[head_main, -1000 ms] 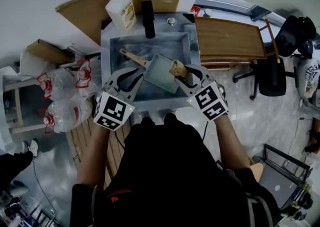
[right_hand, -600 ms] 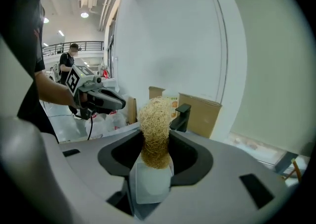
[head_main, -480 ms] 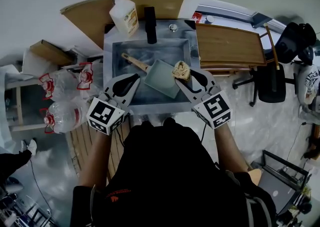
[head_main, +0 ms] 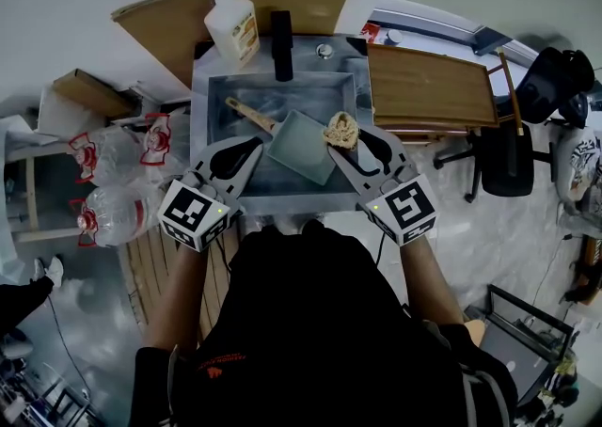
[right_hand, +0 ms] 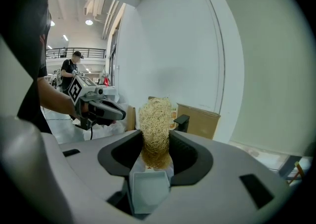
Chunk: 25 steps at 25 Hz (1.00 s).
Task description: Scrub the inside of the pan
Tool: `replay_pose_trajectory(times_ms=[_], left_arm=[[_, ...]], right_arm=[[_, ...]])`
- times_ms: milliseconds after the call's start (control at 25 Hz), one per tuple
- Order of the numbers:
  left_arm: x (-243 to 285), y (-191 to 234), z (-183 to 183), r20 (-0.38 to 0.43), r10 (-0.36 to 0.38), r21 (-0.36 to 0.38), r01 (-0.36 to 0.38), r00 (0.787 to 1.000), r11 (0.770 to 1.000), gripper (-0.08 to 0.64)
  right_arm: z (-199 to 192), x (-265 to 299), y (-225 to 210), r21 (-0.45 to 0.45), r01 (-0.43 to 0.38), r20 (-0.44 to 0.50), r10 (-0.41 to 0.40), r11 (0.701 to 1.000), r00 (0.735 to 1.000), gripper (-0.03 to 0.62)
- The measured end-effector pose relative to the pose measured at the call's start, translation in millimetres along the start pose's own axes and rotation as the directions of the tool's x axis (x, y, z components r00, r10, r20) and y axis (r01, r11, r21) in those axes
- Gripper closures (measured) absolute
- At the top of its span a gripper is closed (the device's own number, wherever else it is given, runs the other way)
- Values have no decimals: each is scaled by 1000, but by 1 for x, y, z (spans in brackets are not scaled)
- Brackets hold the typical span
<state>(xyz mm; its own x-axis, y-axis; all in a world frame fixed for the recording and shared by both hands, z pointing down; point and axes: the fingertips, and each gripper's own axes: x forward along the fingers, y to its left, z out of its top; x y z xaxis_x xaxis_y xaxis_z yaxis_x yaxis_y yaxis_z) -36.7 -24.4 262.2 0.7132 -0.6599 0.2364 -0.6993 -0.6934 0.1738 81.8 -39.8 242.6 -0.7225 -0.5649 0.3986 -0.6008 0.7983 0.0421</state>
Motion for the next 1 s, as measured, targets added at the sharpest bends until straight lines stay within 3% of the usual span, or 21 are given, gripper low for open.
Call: replay_pose_trajectory(times_ms=[1000], left_arm=[[7,-4,2,11,1,-9,-1,1000,1000,534]], right_arm=[[-2,2,-4,-8,-11,-7,11,1000,1000,417]])
